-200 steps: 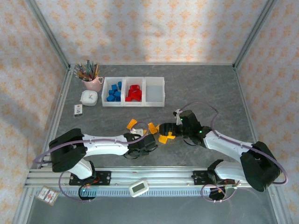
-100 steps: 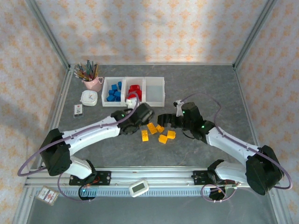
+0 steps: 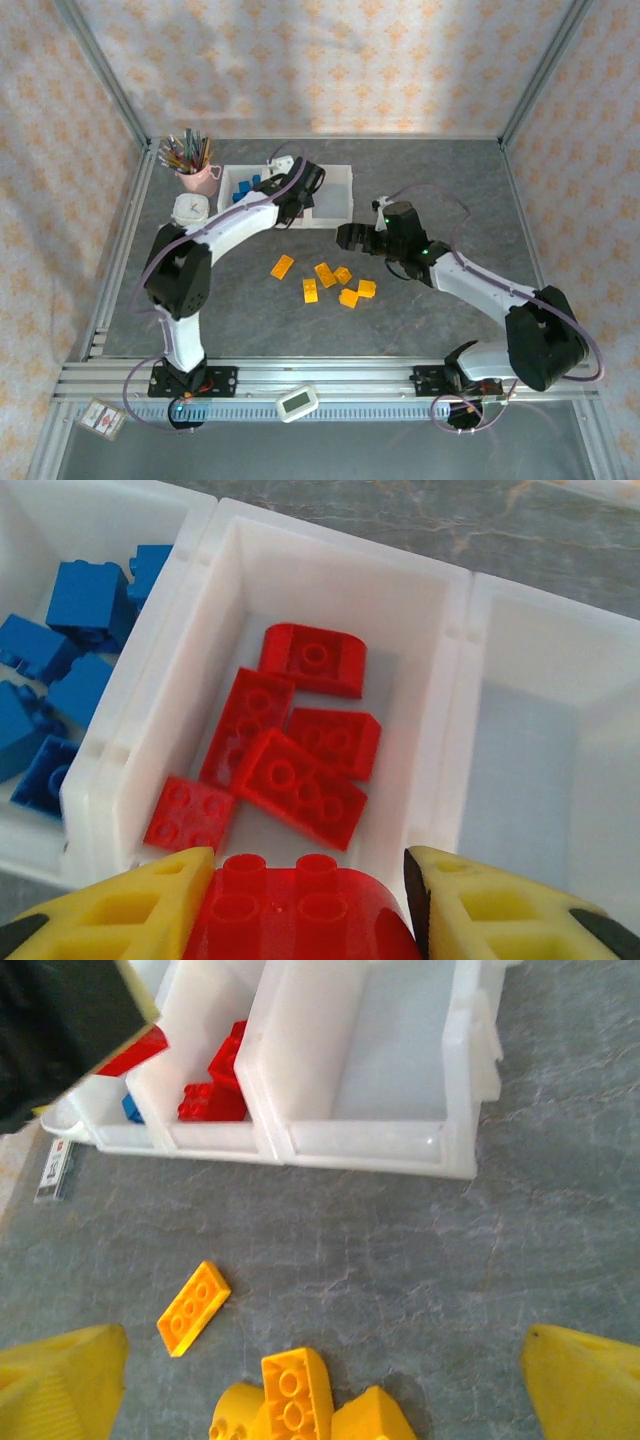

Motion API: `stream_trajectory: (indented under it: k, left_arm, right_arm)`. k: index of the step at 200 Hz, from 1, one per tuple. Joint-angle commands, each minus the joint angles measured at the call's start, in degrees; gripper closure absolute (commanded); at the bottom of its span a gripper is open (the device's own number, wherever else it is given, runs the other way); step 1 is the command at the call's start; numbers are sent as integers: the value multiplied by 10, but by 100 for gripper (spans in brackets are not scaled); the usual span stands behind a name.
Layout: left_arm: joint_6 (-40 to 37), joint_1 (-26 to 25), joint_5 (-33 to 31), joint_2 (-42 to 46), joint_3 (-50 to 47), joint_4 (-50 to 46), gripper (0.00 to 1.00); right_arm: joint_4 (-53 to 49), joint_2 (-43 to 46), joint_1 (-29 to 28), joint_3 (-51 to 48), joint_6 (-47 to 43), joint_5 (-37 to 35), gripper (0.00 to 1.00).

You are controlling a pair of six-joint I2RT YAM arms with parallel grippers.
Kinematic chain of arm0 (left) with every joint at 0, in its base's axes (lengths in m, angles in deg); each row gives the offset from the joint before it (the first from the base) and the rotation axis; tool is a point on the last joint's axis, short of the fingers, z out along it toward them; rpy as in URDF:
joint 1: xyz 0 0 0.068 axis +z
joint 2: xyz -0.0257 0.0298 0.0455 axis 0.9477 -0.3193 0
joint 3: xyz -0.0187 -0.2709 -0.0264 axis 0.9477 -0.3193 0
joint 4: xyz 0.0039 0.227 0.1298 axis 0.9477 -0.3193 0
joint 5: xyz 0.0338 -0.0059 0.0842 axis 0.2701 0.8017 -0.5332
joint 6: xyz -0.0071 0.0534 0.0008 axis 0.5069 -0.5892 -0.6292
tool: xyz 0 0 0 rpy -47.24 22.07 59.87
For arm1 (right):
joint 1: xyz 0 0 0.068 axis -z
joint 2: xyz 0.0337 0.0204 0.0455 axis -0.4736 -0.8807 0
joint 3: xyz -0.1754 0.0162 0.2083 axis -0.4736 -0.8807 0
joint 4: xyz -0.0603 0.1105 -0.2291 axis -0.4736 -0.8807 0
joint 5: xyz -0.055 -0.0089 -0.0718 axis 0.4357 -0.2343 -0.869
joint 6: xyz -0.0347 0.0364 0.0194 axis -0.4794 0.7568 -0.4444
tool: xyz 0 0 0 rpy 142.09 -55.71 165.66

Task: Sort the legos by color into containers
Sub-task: Place the lego in the container, then pick up the lego from the center of the table.

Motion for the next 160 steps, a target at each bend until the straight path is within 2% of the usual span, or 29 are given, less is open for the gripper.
stream_trajectory:
  k: [1, 29, 58, 80, 103, 136, 160]
  left_arm:
    - [-27, 14, -27, -43, 38, 4, 56]
    - [-26, 33, -18, -78, 66, 9, 50]
    - [-34, 35, -21, -76, 86, 3, 34]
    - [-39, 34, -28, -57, 88, -9, 29]
    - [-36, 34, -15, -10, 70, -13, 27]
    - [-33, 25, 38, 94, -17, 20, 22]
    - [-31, 6, 54, 164, -87, 24, 19]
  right_arm:
    - [4, -13, 8, 25, -11, -19, 0]
    - [9, -23, 8, 29, -11, -13, 0]
    - [0, -31, 8, 37, -21, -15, 0]
    - [-37, -41, 8, 58, -32, -33, 0]
    - [-52, -35, 8, 57, -42, -39, 0]
    - [-96, -34, 4, 71, -58, -45, 0]
    - [-128, -30, -7, 82, -70, -56, 0]
